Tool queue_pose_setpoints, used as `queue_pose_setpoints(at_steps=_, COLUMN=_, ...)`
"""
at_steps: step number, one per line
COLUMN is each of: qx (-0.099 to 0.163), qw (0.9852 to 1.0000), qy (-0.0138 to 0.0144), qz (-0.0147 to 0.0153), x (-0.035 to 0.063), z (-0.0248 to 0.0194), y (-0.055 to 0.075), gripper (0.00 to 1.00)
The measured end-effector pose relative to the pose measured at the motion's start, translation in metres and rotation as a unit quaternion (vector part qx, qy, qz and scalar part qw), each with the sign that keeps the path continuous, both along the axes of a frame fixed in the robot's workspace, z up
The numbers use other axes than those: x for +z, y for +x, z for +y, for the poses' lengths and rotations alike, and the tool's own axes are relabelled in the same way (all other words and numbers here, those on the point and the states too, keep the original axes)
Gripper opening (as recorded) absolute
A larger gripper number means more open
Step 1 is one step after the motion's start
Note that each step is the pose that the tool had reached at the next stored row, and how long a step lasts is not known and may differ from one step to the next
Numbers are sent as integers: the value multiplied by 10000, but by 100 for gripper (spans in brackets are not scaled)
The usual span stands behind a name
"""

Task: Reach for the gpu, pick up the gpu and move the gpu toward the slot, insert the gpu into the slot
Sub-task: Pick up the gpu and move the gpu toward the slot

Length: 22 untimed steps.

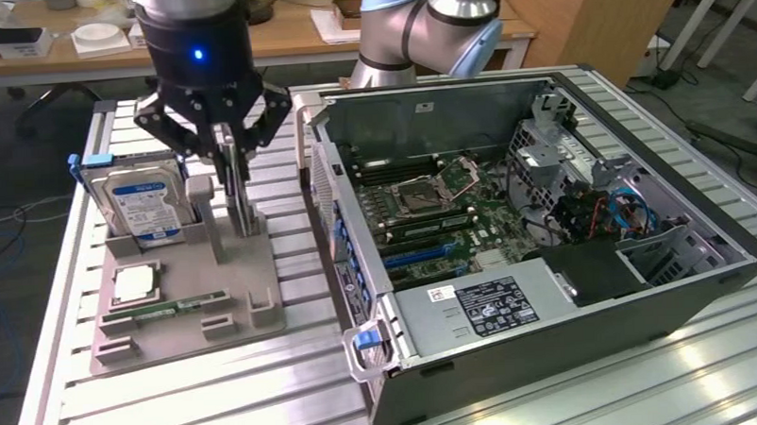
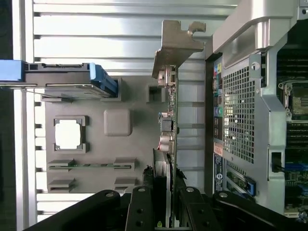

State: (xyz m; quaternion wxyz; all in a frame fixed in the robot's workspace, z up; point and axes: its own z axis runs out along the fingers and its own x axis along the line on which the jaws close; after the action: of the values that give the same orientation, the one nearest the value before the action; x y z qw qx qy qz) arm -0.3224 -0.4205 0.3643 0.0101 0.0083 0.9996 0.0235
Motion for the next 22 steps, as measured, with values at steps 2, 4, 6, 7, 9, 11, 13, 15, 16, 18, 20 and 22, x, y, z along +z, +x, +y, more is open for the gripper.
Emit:
queue_pose_setpoints(at_steps=2, qx=0, qw=10000, qy=-1, qz=1, x=93, z=0, y=0, gripper=27)
queue_pose_setpoints(at_steps=4, qx=0, qw=10000, qy=0, qz=1, x=183, z=0, y=0, gripper=27)
queue_pose_setpoints(at_steps=6, qx=0, qw=10000, qy=0, qz=2, x=272, z=0, y=0, gripper=27)
queue_pose_setpoints(at_steps=7, qx=1, qw=10000, qy=-7, qz=2, x=301, z=0, y=0, gripper=27)
queue_pose_setpoints(at_steps=9, qx=1, qw=10000, qy=-83, qz=1, x=327, z=-1, y=1, gripper=27)
queue_pose_setpoints(at_steps=11, qx=0, qw=9998, qy=-182, qz=2, x=351, z=0, y=0, gripper=27)
queue_pose_setpoints(at_steps=13, qx=1, qw=9998, qy=-210, qz=2, x=366, z=-1, y=0, gripper=27)
queue_pose_setpoints(at_steps=15, qx=1, qw=9998, qy=-210, qz=2, x=382, z=-1, y=1, gripper=27)
queue_pose_setpoints(at_steps=16, qx=1, qw=9998, qy=-210, qz=2, x=400, z=0, y=0, gripper=27)
queue_pose_setpoints(at_steps=18, qx=0, qw=9998, qy=-210, qz=2, x=456, z=0, y=0, gripper=27)
queue_pose_setpoints(at_steps=20, qx=0, qw=9998, qy=-210, qz=1, x=527, z=0, y=0, gripper=27)
queue_pose_setpoints(at_steps=22, qx=0, qw=9998, qy=-210, qz=2, x=598, z=0, y=0, gripper=27)
